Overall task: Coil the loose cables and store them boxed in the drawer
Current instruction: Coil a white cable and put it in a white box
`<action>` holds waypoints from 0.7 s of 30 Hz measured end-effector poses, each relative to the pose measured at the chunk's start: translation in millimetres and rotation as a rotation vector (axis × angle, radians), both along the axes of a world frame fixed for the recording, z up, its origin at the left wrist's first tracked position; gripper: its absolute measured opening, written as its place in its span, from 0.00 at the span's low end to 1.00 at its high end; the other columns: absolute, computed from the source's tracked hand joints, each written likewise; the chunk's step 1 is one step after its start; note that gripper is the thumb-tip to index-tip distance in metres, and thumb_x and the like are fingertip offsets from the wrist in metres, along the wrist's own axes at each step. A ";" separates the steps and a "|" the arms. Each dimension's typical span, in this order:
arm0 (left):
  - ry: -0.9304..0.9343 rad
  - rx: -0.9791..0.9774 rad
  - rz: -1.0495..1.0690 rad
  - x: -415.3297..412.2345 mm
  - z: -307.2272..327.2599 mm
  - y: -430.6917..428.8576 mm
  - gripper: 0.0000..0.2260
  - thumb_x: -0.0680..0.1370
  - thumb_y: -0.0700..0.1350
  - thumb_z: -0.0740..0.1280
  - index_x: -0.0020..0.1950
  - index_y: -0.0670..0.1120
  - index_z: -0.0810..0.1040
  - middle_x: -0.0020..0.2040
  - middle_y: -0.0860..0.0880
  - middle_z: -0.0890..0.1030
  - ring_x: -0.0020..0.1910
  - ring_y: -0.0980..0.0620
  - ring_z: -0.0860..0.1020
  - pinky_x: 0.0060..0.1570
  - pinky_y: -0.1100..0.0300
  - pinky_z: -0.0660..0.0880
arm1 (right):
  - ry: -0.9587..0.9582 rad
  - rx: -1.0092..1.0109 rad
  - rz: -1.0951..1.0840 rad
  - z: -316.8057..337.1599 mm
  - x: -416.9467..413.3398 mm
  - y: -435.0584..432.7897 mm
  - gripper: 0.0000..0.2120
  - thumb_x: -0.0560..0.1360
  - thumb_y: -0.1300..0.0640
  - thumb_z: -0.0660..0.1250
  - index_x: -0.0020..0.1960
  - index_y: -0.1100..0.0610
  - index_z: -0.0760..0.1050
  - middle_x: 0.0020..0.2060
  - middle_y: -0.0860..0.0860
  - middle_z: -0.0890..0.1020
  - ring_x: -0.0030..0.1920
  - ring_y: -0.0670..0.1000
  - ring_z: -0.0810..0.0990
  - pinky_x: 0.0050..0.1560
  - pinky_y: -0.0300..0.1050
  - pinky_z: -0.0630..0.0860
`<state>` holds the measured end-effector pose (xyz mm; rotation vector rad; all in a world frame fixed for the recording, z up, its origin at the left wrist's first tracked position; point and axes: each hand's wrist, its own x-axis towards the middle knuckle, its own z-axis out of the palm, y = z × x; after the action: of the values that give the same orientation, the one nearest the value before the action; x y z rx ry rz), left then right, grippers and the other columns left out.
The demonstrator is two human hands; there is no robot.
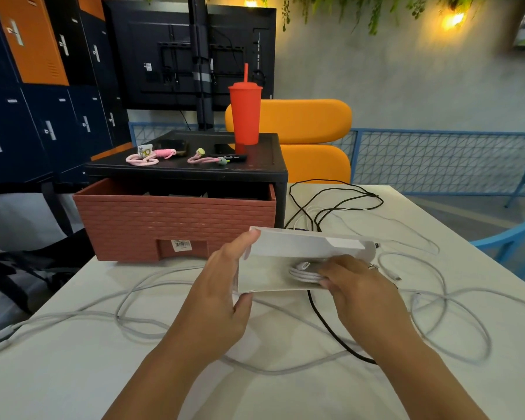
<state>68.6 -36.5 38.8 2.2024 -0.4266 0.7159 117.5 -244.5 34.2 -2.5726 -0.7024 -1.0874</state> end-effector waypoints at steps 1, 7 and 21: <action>0.002 0.008 -0.004 -0.5 0.3 -0.2 0.46 0.71 0.31 0.69 0.63 0.78 0.50 0.61 0.80 0.61 0.61 0.73 0.65 0.58 0.79 0.60 | 0.010 0.034 0.011 -2.1 2.0 0.2 0.10 0.61 0.64 0.73 0.40 0.54 0.82 0.34 0.50 0.82 0.28 0.56 0.79 0.21 0.43 0.73; 0.013 -0.009 -0.016 1.9 -1.0 2.1 0.46 0.71 0.31 0.68 0.65 0.76 0.52 0.63 0.77 0.62 0.65 0.67 0.66 0.63 0.70 0.62 | 0.001 0.031 -0.010 -5.1 4.0 1.1 0.08 0.65 0.60 0.66 0.39 0.54 0.83 0.31 0.50 0.82 0.27 0.54 0.79 0.22 0.42 0.74; 0.005 -0.224 0.077 7.5 2.3 14.5 0.45 0.73 0.31 0.67 0.62 0.80 0.52 0.67 0.61 0.68 0.65 0.63 0.68 0.67 0.65 0.64 | 0.017 0.074 -0.031 0.9 10.4 20.2 0.21 0.55 0.74 0.75 0.43 0.57 0.80 0.33 0.52 0.82 0.29 0.57 0.78 0.22 0.46 0.73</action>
<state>76.1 -22.0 41.1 2.0178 -0.2464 0.7609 127.9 -224.3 35.1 -2.5350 -0.6076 -1.0787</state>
